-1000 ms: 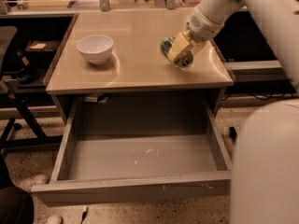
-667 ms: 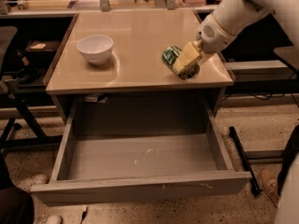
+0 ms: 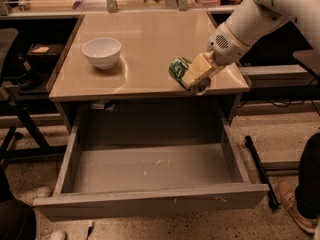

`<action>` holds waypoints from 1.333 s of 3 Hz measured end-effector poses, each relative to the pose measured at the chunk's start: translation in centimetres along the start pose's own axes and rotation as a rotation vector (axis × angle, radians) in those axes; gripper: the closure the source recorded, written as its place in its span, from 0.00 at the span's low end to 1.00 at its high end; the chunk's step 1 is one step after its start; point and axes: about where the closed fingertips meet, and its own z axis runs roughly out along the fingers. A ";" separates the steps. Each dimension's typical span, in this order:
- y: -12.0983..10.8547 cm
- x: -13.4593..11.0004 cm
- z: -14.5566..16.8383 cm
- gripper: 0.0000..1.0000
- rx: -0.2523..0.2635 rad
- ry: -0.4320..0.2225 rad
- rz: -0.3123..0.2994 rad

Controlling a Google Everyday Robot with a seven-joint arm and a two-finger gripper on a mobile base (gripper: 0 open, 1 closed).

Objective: Place green can into top drawer

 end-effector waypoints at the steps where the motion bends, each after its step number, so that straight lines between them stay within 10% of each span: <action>1: 4.3 1.2 -0.9 1.00 -0.033 -0.039 -0.002; 2: 8.7 4.4 2.0 1.00 -0.100 0.012 0.024; 4: 9.3 6.3 4.8 1.00 -0.136 0.046 0.049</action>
Offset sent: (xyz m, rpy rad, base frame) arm -0.1550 0.0771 -0.0385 0.0836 0.1992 0.0504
